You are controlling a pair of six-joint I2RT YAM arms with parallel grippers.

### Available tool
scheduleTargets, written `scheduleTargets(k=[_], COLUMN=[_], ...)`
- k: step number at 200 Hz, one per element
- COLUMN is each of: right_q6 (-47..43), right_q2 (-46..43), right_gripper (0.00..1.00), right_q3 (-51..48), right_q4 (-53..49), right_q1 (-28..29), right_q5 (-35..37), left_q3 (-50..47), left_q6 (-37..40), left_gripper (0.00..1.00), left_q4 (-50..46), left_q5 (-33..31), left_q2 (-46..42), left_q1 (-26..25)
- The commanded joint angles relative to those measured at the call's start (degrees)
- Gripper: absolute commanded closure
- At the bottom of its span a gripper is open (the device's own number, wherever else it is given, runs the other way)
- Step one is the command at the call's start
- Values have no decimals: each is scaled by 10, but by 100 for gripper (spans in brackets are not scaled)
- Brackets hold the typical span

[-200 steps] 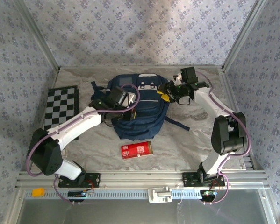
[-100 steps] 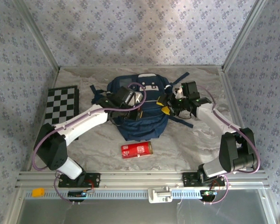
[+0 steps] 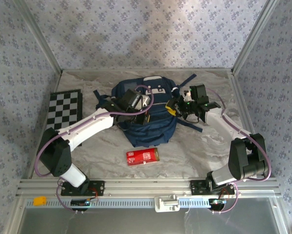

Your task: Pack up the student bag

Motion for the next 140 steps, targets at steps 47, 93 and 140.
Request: scheduleTargets(k=[47,93,140], right_q6=[-42,-95,-137], right_q2=[41,82,155], right_gripper=[98,100,100], right_q3=[59,130,229], right_q4=[-15,-57,-111], right_q1=[-27,-75,-88], right_q5=[-12,-46,-49], left_q3=[30,-4,-34], left_q6=[52,125,100], left_gripper=[100,100,100], left_q4=[-37,-105,-85], left_q5=[-11,-42,-44], left_q2=[-8,-46,-63], left_q1=[-8,34,87])
